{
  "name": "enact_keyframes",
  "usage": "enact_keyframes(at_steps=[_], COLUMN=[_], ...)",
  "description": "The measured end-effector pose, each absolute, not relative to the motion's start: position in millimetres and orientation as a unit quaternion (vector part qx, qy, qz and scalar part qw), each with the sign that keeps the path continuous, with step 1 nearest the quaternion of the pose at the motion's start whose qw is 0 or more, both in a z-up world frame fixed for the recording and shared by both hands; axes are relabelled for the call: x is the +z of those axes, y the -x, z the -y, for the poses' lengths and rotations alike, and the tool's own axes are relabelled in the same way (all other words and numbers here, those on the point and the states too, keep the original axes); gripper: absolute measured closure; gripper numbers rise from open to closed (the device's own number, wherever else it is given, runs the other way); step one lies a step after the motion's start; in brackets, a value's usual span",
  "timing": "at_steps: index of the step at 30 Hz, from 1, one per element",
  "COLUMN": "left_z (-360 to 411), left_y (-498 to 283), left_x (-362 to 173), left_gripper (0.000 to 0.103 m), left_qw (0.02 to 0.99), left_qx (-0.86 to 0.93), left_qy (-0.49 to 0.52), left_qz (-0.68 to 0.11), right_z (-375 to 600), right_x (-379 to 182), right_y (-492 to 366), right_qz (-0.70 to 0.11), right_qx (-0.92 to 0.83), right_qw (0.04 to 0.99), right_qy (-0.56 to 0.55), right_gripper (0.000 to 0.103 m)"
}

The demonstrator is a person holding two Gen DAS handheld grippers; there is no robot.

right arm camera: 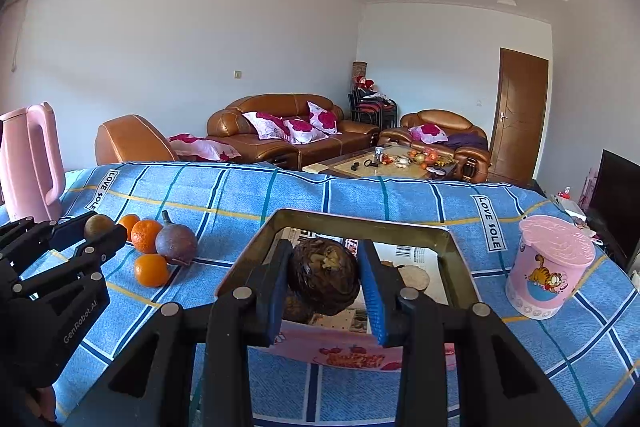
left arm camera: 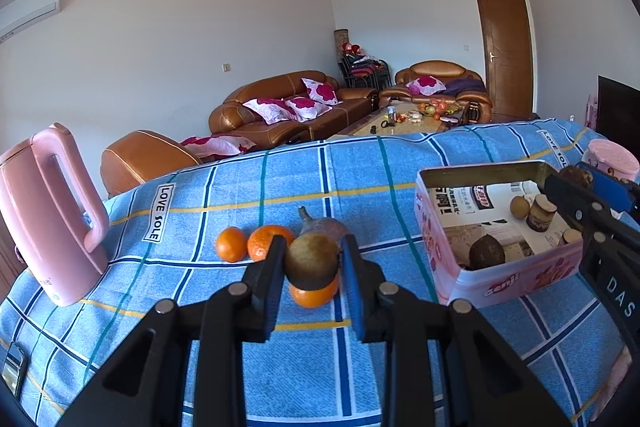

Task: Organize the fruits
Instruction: 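Carry both held fruits toward the pink tin box, then lower both fruits into the tin box and open both tools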

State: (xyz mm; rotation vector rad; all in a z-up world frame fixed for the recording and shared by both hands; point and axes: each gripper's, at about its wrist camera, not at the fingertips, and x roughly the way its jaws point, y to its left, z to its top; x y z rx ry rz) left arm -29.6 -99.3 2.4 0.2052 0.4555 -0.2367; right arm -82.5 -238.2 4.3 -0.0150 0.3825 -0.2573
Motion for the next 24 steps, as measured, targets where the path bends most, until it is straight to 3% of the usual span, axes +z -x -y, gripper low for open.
enact_keyframes(at_steps=[24], left_z=[194.8], left_y=[16.7], left_x=[5.3], left_gripper=[0.074], left_qw=[0.944], left_qx=[-0.206], left_qy=[-0.07], left_qz=[-0.249], right_z=[324.0], right_x=[8.7], right_y=[81.7], right_qz=[-0.187], right_qx=[-0.196], right_qw=[0.962], right_qy=[-0.022], right_gripper=[0.067])
